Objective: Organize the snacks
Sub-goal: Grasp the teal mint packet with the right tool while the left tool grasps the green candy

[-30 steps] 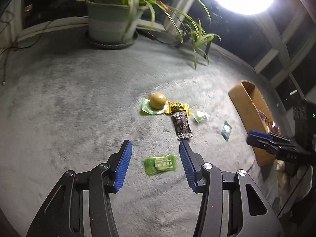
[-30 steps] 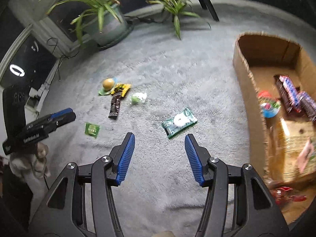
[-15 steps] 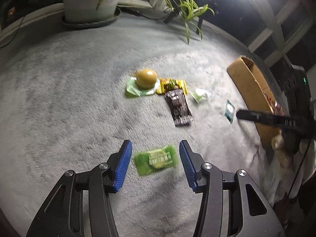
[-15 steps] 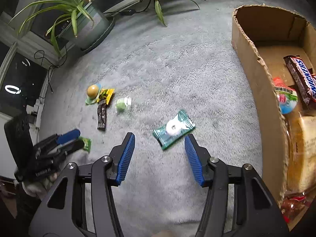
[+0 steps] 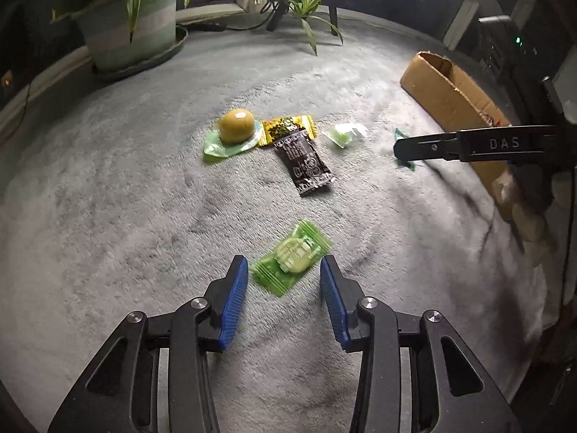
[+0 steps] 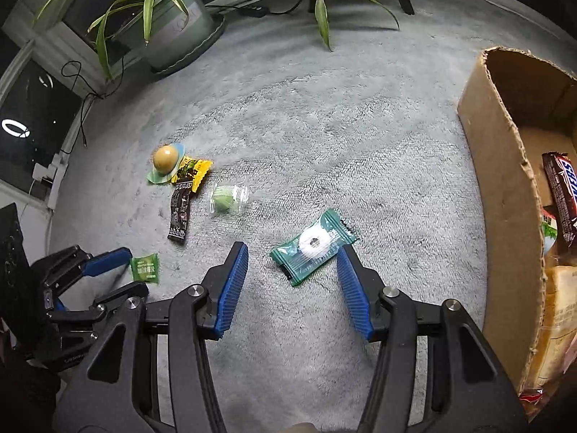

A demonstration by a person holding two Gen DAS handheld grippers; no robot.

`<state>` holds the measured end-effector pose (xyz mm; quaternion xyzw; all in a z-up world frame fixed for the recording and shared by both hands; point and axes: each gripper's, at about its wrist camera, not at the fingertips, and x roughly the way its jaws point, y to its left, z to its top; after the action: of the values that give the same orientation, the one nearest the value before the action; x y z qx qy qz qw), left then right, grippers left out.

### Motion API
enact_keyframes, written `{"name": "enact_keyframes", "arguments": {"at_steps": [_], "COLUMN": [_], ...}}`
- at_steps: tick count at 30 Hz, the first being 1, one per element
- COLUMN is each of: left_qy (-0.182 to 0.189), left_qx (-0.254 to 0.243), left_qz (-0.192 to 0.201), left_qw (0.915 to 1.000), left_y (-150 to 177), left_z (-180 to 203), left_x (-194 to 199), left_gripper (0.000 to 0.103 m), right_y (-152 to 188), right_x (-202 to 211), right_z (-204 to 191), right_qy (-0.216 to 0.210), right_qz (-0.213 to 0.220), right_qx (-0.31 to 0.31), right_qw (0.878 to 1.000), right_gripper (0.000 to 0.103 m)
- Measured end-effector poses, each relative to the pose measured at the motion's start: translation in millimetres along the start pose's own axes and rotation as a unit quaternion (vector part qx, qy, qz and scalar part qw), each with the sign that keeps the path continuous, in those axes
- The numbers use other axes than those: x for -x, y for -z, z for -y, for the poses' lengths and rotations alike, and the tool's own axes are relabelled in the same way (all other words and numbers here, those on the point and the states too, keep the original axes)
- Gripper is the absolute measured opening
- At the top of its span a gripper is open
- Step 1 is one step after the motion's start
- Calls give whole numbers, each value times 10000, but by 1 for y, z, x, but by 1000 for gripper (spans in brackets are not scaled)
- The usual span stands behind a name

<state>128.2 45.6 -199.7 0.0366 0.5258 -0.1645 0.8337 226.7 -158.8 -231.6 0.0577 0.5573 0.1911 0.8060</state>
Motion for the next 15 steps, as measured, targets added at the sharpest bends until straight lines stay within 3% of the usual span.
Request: {"name": "enact_keyframes", "arguments": {"at_steps": [8, 13, 15], "left_qy": [-367, -428, -460], "left_qx": [-733, -470, -375], "left_qz": [-55, 67, 105], "left_qw": [9966, 9980, 9982], "left_y": [-3, -6, -6], "left_z": [13, 7, 4], "left_x": [-8, -10, -9], "left_gripper": [40, 28, 23], "right_y": [3, -2, -4], "right_x": [3, 0, -3], "right_z": [6, 1, -8], "right_qy": [-53, 62, 232], "right_qz": [-18, 46, 68], "right_qx": [-44, 55, 259], "right_qw": [10000, 10000, 9994], "right_gripper": [55, 55, 50]}}
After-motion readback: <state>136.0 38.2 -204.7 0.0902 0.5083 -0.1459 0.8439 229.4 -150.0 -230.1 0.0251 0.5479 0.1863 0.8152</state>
